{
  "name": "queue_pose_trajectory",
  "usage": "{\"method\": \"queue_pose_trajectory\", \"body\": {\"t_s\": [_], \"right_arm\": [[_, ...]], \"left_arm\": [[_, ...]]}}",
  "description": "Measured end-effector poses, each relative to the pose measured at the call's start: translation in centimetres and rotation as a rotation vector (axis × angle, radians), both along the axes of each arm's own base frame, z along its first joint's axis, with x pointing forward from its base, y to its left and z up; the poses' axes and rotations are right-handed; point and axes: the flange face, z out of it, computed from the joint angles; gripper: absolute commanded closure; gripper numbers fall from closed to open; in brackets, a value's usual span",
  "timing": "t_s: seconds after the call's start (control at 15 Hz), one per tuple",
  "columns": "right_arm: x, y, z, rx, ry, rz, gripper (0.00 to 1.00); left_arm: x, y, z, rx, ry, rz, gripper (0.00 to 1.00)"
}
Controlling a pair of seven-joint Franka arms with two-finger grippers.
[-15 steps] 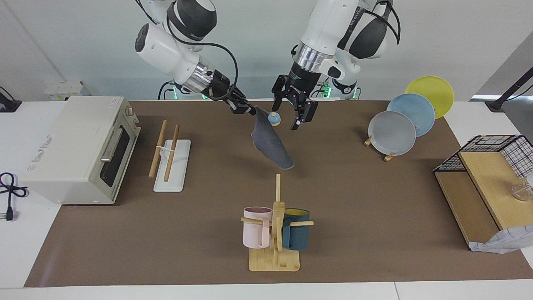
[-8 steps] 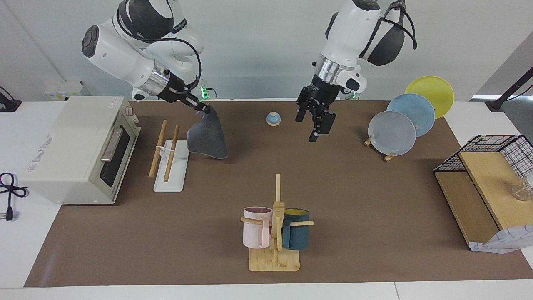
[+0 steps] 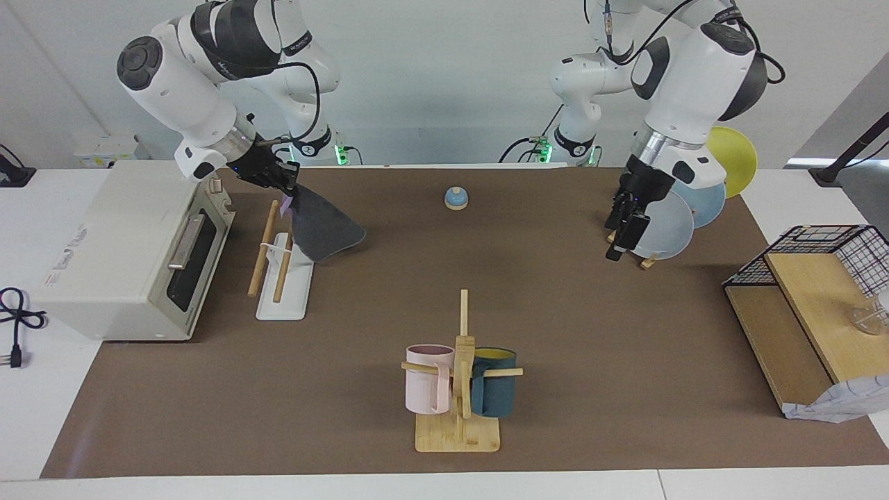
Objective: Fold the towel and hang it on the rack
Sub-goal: 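Carry the towel with the right gripper to the wooden rack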
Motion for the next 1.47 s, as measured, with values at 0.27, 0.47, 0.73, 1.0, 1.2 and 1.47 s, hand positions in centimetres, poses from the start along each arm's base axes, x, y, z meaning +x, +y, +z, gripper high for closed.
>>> {"method": "queue_pose_trajectory", "body": {"t_s": [0.27,0.47,0.73,1.0,1.2,1.47], "right_arm": [[1.3,0.6,2.3,-0.004,-0.078,0.141,1.00],[2.5,4.5,4.0,0.006,-0.130,0.207,1.00],[4.1,8.2,4.4,0.038,-0.244,0.218,1.00],[5.0,8.0,4.0,0.046,-0.299,0.260,1.00],[5.4,6.2,3.7,0.054,-0.335,0.398,1.00],[5.3,4.1,3.2,-0.017,-0.331,0.688,1.00]], "left_arm": [[0.5,4.9,0.0,0.095,-0.024,-0.330,0.00],[0.5,8.2,1.1,0.170,-0.031,-0.580,0.00],[-0.4,9.2,3.0,0.243,0.024,-0.829,0.00],[-2.3,9.6,3.4,0.228,0.131,-1.020,0.00],[-3.8,9.3,3.9,0.217,0.177,-1.057,0.00],[-5.0,9.4,3.3,0.213,0.199,-1.059,0.00]]}}
